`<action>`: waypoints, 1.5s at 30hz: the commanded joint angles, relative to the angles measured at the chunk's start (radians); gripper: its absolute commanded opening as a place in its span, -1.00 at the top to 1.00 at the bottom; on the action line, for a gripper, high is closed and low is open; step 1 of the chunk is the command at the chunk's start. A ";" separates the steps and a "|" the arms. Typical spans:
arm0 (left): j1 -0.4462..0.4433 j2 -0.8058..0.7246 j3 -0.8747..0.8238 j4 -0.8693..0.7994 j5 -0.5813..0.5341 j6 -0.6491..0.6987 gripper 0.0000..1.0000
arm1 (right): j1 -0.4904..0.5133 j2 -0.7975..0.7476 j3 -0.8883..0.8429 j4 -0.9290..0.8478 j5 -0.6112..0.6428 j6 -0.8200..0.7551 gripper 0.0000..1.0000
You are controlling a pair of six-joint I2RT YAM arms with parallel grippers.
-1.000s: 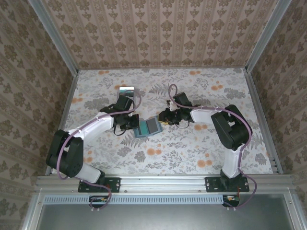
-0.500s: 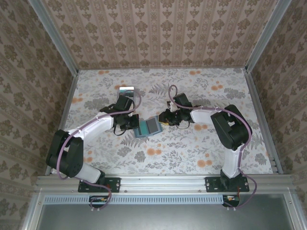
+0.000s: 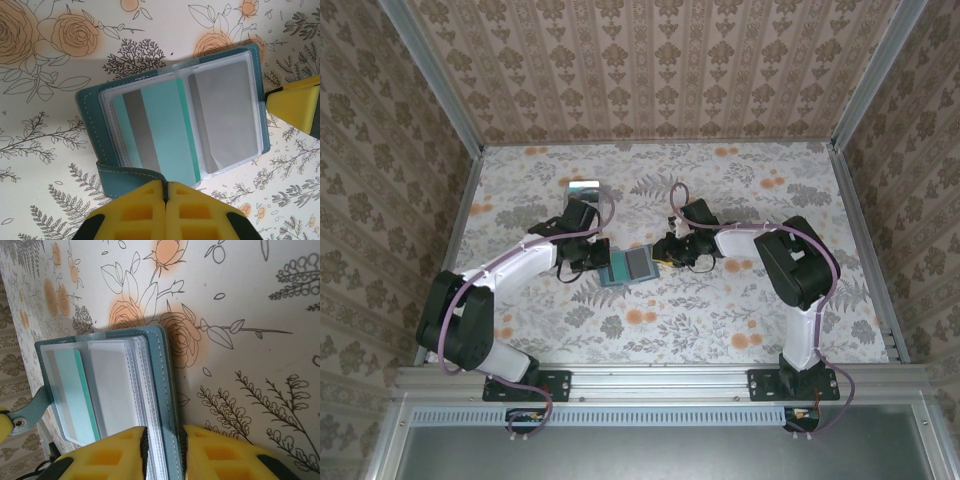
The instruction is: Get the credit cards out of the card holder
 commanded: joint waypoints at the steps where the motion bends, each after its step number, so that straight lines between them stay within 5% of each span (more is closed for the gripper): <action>1: -0.005 -0.010 -0.013 -0.015 -0.003 0.013 1.00 | 0.002 0.007 -0.016 -0.023 0.026 -0.013 0.45; 16: -0.007 -0.008 -0.020 -0.009 -0.003 0.012 1.00 | 0.002 0.014 -0.022 0.044 -0.060 0.002 0.49; 25: -0.008 0.001 -0.013 -0.005 -0.003 0.016 1.00 | 0.012 -0.021 -0.025 0.061 -0.088 0.015 1.00; 39: -0.088 0.151 0.088 0.122 0.026 -0.035 1.00 | 0.013 -0.369 -0.018 -0.335 0.177 -0.142 1.00; 45: -0.100 0.204 0.114 0.140 0.032 -0.040 1.00 | 0.067 -0.381 0.045 -0.456 0.252 -0.172 1.00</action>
